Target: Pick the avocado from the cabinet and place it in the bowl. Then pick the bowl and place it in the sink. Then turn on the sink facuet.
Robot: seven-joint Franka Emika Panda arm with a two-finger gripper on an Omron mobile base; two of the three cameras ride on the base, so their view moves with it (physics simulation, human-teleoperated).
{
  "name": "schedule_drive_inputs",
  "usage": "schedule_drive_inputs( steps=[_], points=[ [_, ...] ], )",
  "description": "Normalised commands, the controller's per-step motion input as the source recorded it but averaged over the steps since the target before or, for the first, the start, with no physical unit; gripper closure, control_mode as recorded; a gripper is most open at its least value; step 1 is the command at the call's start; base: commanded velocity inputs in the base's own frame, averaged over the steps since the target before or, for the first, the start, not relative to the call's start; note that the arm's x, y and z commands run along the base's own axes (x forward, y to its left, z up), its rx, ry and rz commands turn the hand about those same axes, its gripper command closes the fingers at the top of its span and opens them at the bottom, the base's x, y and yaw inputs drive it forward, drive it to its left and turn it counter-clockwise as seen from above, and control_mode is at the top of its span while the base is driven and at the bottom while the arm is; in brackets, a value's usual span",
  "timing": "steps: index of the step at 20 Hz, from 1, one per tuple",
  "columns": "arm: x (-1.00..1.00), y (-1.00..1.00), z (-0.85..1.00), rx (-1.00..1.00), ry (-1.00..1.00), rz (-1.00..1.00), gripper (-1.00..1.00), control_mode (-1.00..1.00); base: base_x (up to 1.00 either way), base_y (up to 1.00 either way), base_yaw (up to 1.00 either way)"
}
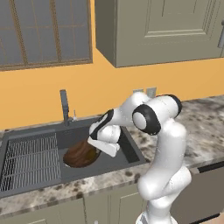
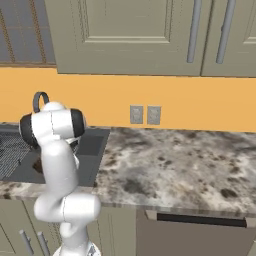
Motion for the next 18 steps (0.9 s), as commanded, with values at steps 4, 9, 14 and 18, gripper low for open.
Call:
schedule_drive_inputs(
  steps=[4, 9, 14, 18],
  points=[
    [0.85, 0.38, -0.61, -0.09, 0.01, 0.1, 1.0, -1.0, 0.0, 0.0, 0.0],
    [0.74, 0.35, -0.71, -0.08, 0.0, 0.11, 1.0, -1.0, 0.0, 0.0, 0.0],
    [0.25, 0.31, -0.16, -0.01, 0.0, 0.11, -1.0, -1.0, 0.0, 0.0, 0.0],
    [-0.01, 0.12, 0.27, 0.0, 0.0, 0.08, -1.0, -1.0, 0.0, 0.0, 0.0]
  ],
)
